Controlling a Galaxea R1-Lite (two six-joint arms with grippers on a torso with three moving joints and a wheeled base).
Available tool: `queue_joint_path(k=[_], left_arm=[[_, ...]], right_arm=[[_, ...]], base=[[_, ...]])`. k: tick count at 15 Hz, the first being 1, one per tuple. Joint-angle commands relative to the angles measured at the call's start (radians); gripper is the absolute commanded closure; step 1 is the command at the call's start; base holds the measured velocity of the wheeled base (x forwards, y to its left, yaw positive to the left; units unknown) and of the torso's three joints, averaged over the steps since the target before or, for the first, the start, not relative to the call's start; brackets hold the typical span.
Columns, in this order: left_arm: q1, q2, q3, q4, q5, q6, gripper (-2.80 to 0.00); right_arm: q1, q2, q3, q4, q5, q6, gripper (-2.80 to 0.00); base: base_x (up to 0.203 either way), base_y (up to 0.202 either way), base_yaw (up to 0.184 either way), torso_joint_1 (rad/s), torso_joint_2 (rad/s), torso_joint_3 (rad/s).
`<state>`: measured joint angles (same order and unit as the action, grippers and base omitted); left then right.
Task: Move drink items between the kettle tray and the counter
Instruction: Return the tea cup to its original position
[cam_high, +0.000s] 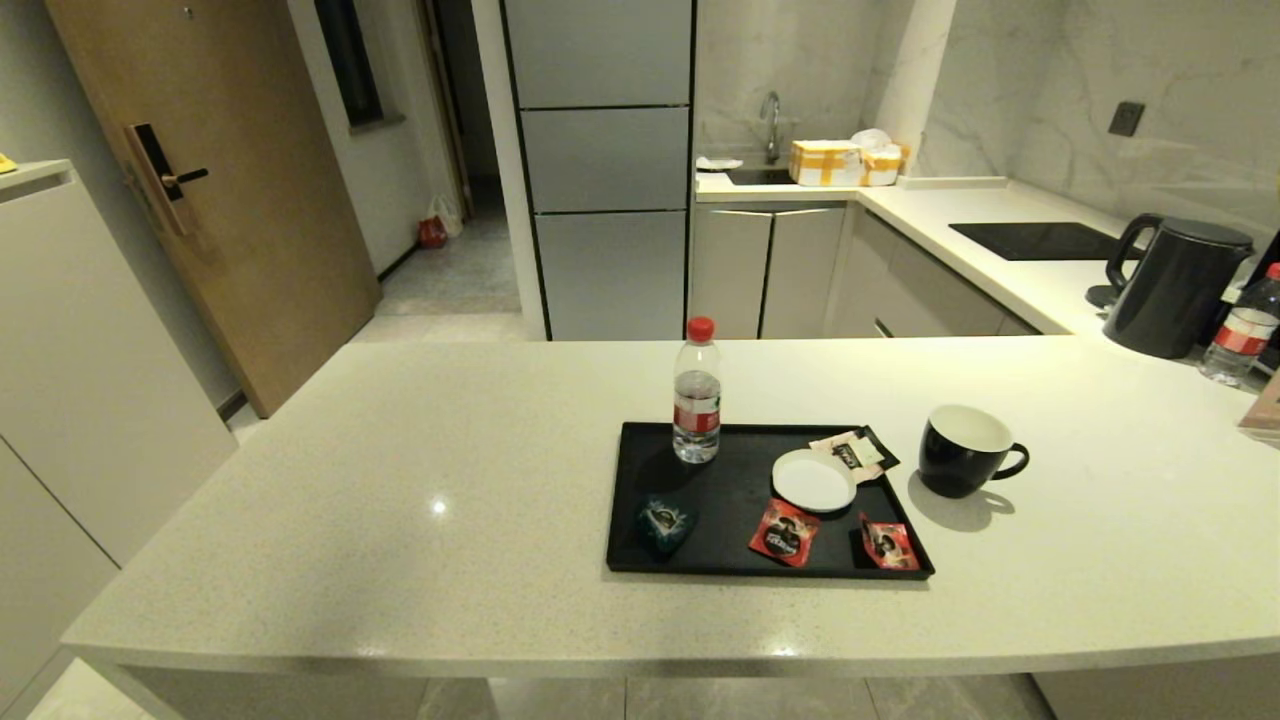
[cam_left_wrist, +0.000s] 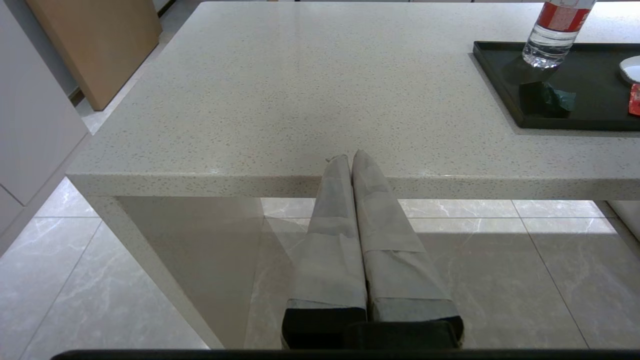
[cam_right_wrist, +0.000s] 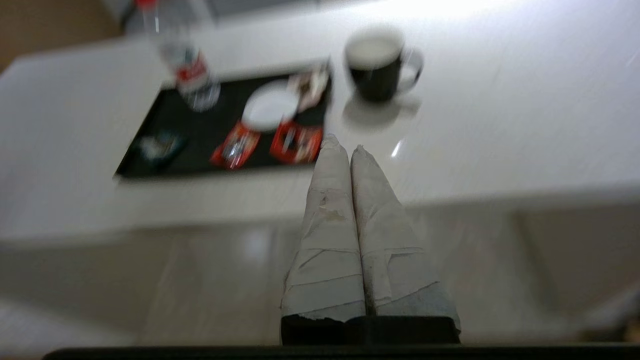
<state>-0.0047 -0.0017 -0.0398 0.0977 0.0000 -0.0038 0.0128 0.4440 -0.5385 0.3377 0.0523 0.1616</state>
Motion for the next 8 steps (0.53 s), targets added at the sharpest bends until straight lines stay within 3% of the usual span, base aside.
queue_joint_path(k=[1,3,4,6,8], left_arm=[[0.0,0.002,0.0,0.001,0.0,-0.001,0.0],[-0.001,0.002,0.0,0.001,0.0,-0.001,0.0],[0.0,0.002,0.0,0.001,0.0,-0.001,0.0],[-0.001,0.002,0.0,0.001,0.0,-0.001,0.0],[0.0,0.002,0.0,0.001,0.0,-0.001,0.0]], right_arm=[[0.016,0.302,-0.097,0.107,0.029,0.026,0.0],[0.034,0.556,-0.107,0.118,0.063,0.046,0.0],[0.042,0.686,-0.094,0.057,0.066,0.052,0.0],[0.08,0.92,-0.055,-0.165,0.025,0.062,0.0],[0.127,1.122,-0.02,-0.438,-0.081,0.072,0.0]], base=[[0.0,0.0,0.0,0.0,0.0,0.0],[0.0,0.0,0.0,0.0,0.0,0.0],[0.0,0.0,0.0,0.0,0.0,0.0],[0.0,0.0,0.0,0.0,0.0,0.0],[0.0,0.0,0.0,0.0,0.0,0.0]])
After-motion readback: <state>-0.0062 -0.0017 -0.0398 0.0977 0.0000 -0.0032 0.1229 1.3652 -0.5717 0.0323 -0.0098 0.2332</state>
